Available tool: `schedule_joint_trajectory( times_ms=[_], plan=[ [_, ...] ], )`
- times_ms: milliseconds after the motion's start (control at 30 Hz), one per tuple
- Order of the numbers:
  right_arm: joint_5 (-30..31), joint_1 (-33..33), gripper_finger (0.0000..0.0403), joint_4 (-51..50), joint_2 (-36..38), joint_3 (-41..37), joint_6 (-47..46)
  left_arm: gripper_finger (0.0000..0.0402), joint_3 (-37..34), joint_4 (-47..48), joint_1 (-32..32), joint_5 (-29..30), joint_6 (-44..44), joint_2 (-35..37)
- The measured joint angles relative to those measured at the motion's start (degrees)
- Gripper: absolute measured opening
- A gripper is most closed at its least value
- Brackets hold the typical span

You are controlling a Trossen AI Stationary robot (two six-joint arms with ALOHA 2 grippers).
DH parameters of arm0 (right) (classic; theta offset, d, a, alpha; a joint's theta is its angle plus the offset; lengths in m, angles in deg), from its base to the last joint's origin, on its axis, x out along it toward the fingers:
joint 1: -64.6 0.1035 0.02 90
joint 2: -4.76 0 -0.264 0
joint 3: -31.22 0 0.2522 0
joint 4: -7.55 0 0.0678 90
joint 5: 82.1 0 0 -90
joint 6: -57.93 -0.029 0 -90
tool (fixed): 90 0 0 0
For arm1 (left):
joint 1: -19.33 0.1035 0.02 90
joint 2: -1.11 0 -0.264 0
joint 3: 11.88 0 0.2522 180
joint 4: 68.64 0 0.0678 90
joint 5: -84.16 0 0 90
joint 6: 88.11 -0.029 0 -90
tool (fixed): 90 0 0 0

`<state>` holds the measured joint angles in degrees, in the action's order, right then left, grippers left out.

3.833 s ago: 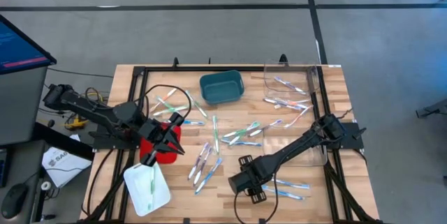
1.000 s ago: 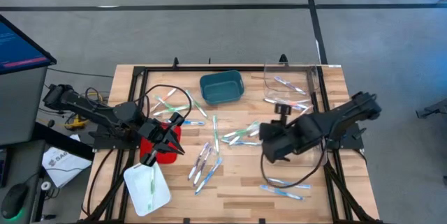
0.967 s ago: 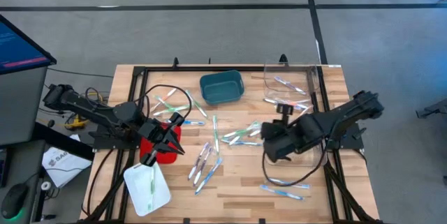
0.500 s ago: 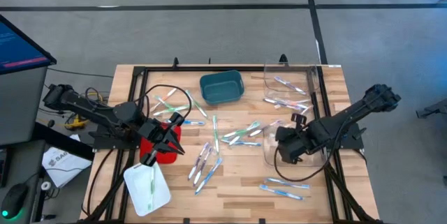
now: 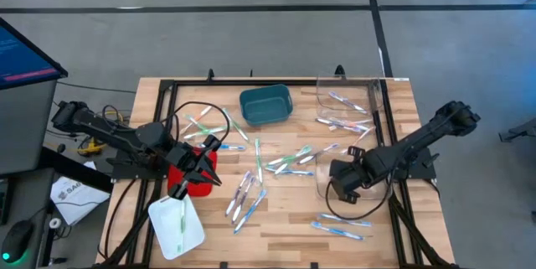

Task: Pick & Place Toothbrushes
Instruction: Put the orange toothbrush into the bottom transparent bin

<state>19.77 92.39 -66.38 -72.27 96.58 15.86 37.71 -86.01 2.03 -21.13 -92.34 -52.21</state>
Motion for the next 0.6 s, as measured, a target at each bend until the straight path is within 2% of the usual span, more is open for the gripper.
schedule_joint_trajectory(
  times_ms=[600],
  plan=[
    [-5.59, -5.21, 0.0000, 5.76, -0.47, -8.18, 4.22, 0.0012, 0.00, 0.04, 0.00, 0.00, 0.00, 0.00]
  ],
)
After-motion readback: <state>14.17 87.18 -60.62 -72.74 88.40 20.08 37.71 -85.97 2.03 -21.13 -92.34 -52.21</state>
